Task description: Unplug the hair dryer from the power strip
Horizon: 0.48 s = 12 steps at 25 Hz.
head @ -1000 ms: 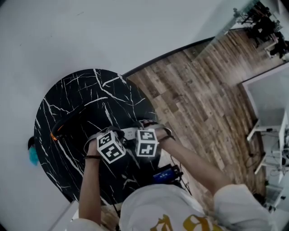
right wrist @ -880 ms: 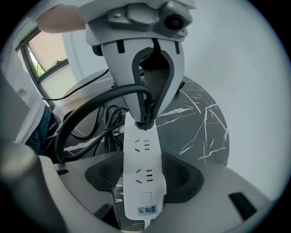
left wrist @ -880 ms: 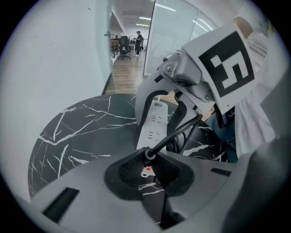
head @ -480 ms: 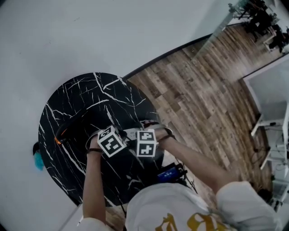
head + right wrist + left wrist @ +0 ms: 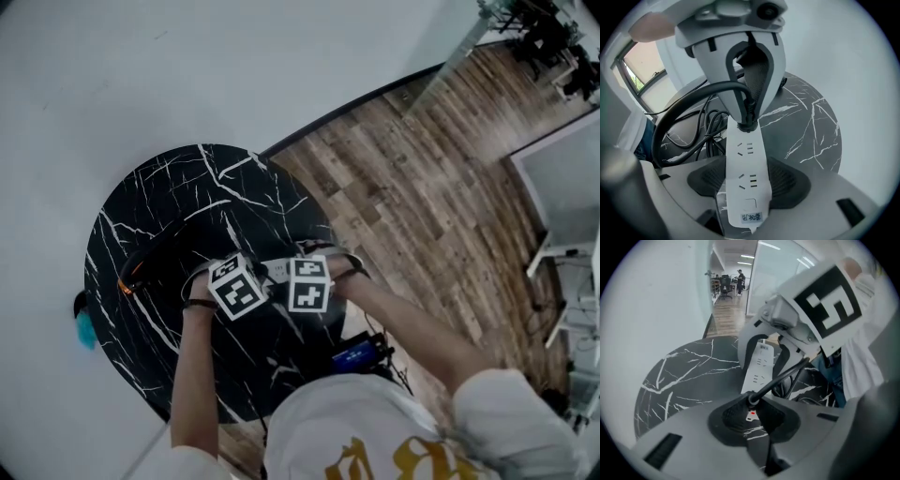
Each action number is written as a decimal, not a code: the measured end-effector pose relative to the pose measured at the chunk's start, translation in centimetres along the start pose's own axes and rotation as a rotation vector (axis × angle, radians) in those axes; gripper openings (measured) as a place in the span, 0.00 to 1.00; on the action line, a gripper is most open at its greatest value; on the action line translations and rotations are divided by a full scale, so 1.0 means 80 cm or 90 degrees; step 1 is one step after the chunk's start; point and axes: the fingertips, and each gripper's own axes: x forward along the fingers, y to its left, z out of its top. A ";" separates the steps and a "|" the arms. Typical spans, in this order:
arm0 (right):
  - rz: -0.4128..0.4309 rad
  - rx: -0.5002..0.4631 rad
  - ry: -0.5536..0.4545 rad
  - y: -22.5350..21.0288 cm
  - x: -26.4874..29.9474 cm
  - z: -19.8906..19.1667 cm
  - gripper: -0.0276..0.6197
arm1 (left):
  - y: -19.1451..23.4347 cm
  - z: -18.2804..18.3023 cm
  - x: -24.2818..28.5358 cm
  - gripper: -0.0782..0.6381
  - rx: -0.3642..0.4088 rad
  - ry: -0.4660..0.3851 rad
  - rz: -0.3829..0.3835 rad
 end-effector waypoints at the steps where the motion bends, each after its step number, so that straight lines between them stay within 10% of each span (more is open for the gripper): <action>1: 0.007 0.004 0.000 0.000 0.000 0.001 0.45 | -0.001 -0.001 0.000 0.18 0.022 0.013 0.028; 8: 0.013 -0.006 0.000 0.002 0.001 0.002 0.45 | -0.001 -0.005 -0.001 0.18 -0.041 -0.001 -0.039; 12: 0.042 0.015 0.017 0.002 0.002 0.003 0.46 | -0.002 -0.005 -0.002 0.17 0.025 0.019 0.062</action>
